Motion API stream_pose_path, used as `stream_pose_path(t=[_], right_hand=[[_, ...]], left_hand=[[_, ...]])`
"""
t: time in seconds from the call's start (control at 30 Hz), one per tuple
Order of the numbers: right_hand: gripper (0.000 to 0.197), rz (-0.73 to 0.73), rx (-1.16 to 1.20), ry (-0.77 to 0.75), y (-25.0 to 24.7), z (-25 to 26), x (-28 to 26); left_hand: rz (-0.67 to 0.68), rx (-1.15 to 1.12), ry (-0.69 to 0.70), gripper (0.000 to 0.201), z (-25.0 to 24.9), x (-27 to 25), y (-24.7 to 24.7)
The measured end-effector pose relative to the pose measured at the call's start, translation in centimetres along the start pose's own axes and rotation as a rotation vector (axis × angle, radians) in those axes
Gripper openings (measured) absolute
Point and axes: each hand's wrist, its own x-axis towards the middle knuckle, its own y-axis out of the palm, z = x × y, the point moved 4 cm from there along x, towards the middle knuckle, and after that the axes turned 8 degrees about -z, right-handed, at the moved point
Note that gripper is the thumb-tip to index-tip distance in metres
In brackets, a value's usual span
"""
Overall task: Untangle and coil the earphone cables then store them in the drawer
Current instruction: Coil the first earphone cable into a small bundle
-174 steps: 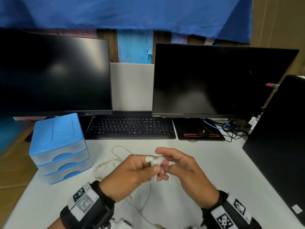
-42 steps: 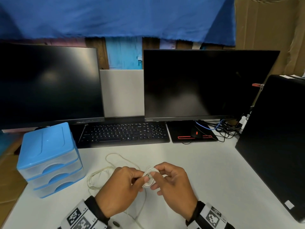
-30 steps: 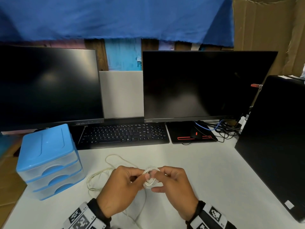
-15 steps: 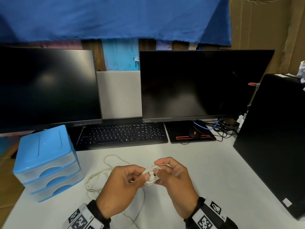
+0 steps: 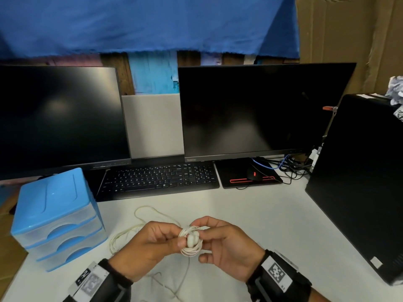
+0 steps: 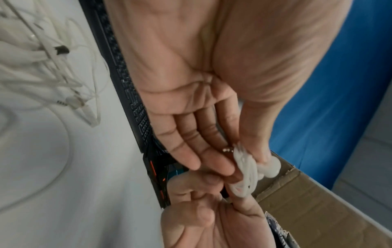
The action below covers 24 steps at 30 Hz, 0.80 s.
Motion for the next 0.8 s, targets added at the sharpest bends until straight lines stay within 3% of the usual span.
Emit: stream_pose_path(t=[0.07, 0.17, 0.3, 0.43, 0.57, 0.67, 0.8], right_hand=[[0.019, 0.002, -0.039, -0.045, 0.2, -0.2, -0.1], [0.018, -0.101, -0.193, -0.244, 0.5, 0.0, -0.4], [0.015, -0.283, -0.343, -0.487, 0.2, 0.6, -0.5], [0.024, -0.314, -0.34, -0.487, -0.1, 0.5, -0.5], [0.021, -0.305, -0.331, -0.464, -0.4, 0.9, -0.4], [0.018, -0.352, -0.297, -0.481, -0.5, 0.8, -0.5], [0.032, -0.424, -0.267, -0.489, -0.6, 0.3, -0.5]], left_hand=[[-0.014, -0.113, -0.012, 0.044, 0.1, 0.0, 0.2], [-0.108, -0.23, -0.042, 0.052, 0.4, 0.1, 0.6], [-0.283, -0.267, -0.097, 0.026, 1.2, 0.3, 1.3], [-0.345, -0.354, -0.17, 0.025, 2.1, 0.1, 1.8], [-0.364, -0.338, -0.192, 0.022, 2.2, 0.1, 1.5], [-0.364, -0.337, -0.187, 0.026, 2.3, 0.1, 1.6], [-0.366, -0.21, -0.114, 0.023, 1.8, -0.1, 2.1]])
